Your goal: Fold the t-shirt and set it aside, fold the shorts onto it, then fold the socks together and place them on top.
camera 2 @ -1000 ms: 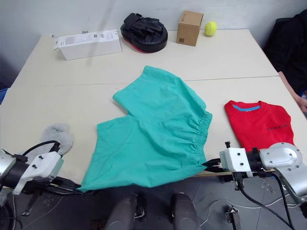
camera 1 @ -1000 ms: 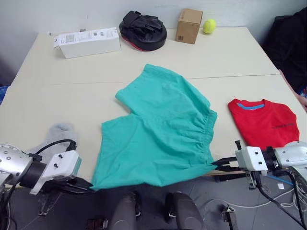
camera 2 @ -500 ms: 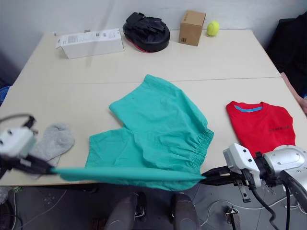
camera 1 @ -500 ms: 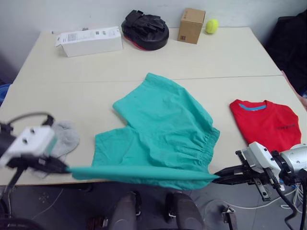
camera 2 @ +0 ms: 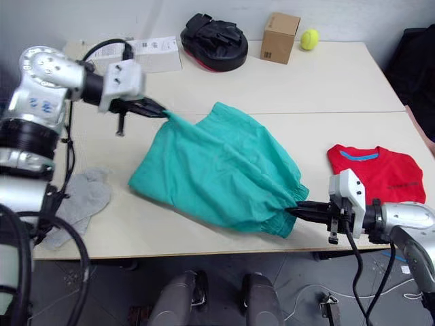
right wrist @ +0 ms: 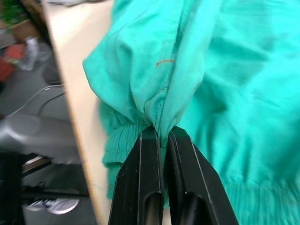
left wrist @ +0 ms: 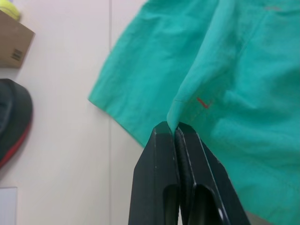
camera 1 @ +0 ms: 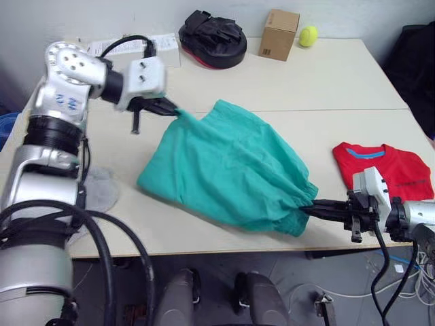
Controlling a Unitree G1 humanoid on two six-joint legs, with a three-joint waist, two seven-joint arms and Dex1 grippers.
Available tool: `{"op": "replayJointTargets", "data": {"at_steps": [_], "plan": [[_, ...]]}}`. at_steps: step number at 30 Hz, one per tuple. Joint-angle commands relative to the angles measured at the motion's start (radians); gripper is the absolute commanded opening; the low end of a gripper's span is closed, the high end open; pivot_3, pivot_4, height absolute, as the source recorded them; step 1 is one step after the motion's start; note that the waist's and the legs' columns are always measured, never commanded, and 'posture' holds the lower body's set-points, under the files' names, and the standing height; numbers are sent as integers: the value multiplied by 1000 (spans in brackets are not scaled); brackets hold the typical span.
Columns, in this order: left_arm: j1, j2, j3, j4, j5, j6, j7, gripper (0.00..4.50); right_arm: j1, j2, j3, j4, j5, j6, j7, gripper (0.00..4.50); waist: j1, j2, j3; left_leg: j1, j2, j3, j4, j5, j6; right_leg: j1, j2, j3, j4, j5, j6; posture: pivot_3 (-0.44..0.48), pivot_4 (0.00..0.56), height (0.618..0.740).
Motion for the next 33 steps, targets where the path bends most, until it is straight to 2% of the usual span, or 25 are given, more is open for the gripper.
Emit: {"op": "replayJointTargets", "data": {"at_steps": [1, 8, 11, 14, 17, 24, 28, 32, 33], "plan": [[-95, -57, 37, 123, 41, -105, 138, 25, -10, 20, -66, -5, -8, 10, -53, 0, -1, -1, 0, 0, 0, 0, 0, 0, 0, 0, -1, 0, 0, 0, 0, 0, 150, 740], [-200, -183, 28, 283, 155, -231, 478, 25, -46, 68, -92, 14, -50, 35, -177, 0, -10, -1, 1, -1, -1, -1, 1, 0, 1, 0, -7, -2, 1, 0, 0, 0, 150, 740], [-234, -230, 22, 321, 209, -252, 644, 25, -62, 82, -101, 21, -60, 61, -230, 0, -11, -1, 1, -1, -1, -1, 1, 0, 1, -1, -8, -2, 1, 0, 1, 0, 150, 740], [-248, -265, -5, 349, 276, -257, 756, 25, -63, 80, -92, 32, -97, 55, -260, 0, -11, -1, 1, -2, -2, -1, 1, -1, 1, -1, -8, -2, 1, 1, 1, 0, 150, 740], [-233, -298, -17, 372, 314, -225, 785, 25, -73, 88, -79, 46, -132, 55, -294, 0, -12, -1, 1, -2, -2, -1, 1, -1, 1, -1, -8, -2, 1, 1, 1, 0, 150, 740], [-152, -328, -34, 393, 365, -171, 757, 25, -99, 109, -45, 30, -167, 60, -304, 0, -15, -1, 1, -2, -1, 0, 1, -1, 1, -2, -7, -2, 2, 1, 1, 0, 150, 740], [-138, -331, -25, 395, 373, -145, 785, 930, -123, 113, -25, 34, -185, 58, -302, 0, -13, -1, 1, -2, -2, -1, 1, 0, 1, -2, -7, -2, 2, 1, 1, 0, 150, 740], [-143, -320, -9, 396, 371, -133, 812, 2268, -134, 107, -16, 51, -210, 56, -286, 0, -12, -1, 1, -3, -2, -1, 1, -1, 1, -2, -7, -2, 2, 1, 2, 0, 150, 740], [-146, -309, 0, 396, 367, -130, 820, 2591, -136, 102, -20, 60, -210, 66, -282, 269, -12, -1, 1, -3, -2, -1, 2, 0, 1, -2, -7, -2, 2, 1, 1, 0, 150, 740]]}}
